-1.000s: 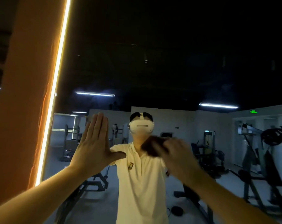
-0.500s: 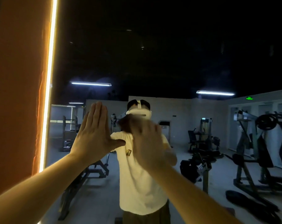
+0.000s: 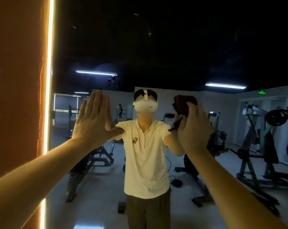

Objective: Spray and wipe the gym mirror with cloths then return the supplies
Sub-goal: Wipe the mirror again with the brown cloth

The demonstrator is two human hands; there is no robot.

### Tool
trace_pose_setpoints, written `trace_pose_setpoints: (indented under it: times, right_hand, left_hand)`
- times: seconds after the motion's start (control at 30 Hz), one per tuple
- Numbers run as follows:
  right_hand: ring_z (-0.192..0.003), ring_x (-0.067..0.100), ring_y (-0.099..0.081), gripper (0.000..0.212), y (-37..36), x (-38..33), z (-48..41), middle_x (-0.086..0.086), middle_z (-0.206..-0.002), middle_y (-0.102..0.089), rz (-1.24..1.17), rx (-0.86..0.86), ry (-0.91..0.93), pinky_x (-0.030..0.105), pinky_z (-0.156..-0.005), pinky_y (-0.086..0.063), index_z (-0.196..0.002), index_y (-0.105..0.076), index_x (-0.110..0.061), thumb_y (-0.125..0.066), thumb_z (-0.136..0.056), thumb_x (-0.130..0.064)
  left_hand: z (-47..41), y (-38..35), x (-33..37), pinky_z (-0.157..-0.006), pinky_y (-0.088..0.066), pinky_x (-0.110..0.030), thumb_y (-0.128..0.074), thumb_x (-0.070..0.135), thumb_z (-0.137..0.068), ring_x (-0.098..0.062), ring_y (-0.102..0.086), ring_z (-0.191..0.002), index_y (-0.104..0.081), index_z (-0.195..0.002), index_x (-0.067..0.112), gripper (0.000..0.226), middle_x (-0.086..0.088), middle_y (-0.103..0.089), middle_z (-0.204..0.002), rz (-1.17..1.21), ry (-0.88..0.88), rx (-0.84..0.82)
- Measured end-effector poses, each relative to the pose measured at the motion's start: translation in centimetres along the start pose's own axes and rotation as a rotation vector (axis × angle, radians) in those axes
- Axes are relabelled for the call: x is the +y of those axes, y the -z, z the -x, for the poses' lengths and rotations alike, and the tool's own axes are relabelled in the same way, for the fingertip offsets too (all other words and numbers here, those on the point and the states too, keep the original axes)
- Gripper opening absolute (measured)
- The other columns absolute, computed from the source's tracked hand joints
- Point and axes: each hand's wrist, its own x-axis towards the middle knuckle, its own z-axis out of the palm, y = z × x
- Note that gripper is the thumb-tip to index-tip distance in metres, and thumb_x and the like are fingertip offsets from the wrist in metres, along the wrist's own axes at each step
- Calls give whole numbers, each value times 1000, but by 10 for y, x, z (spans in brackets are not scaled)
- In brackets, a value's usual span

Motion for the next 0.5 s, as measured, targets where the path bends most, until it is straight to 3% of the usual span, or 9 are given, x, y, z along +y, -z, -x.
trace_pose_setpoints:
  times: [0.13, 0.2, 0.27, 0.37, 0.43, 0.5]
  right_hand:
    - [-100, 29, -63, 38, -39, -78, 61, 10, -116, -62, -79, -138, 170, 40, -81, -54, -123, -61, -16, -69, -88, -8]
    - [-100, 29, -60, 32, -49, -106, 106, 6, -113, -59, -129, -262, 400, 41, -83, -50, -118, -59, -20, -57, -88, -11]
    - [-98, 27, -59, 34, -49, -111, 139, 4, -114, -59, -135, -358, 595, 40, -82, -50, -117, -60, -23, -44, -87, -19]
    - [-99, 27, -62, 38, -36, -75, 145, 5, -114, -62, -130, -403, 685, 41, -80, -54, -115, -63, -23, -34, -91, -22]
    - [-101, 32, -63, 34, -27, -34, 128, 9, -112, -61, -78, -351, 660, 45, -84, -52, -118, -65, -20, -42, -92, -20]
    - [-102, 31, -62, 33, -14, 17, 98, 13, -114, -61, -14, -242, 470, 42, -87, -49, -124, -64, -18, -57, -92, -15]
  left_hand:
    - [41, -12, 22, -128, -14, -54, -74, 60, -87, -40, -12, -158, -11, -163, 4, 114, -25, -15, -169, 81, -16, 147]
    - [69, -27, 25, -128, -16, -53, -71, 39, -88, -41, -16, -158, -17, -163, 0, 100, -24, -19, -169, 92, -49, 170]
    - [95, -42, 23, -130, -10, -49, -72, 26, -78, -39, -14, -159, -17, -163, -1, 104, -23, -16, -170, 68, -50, 93]
    - [123, -55, 19, -131, -5, -45, -85, 44, -76, -37, -8, -160, -14, -164, 0, 122, -20, -8, -172, 38, -23, -58]
    - [131, -58, 22, -130, -7, -50, -67, 76, -76, -33, 3, -161, -2, -165, 4, 132, -16, 4, -174, 52, -5, -117]
    - [130, -60, 30, -128, -7, -55, -59, 94, -67, -31, 16, -160, 13, -164, 6, 149, -13, 19, -172, 62, 30, -167]
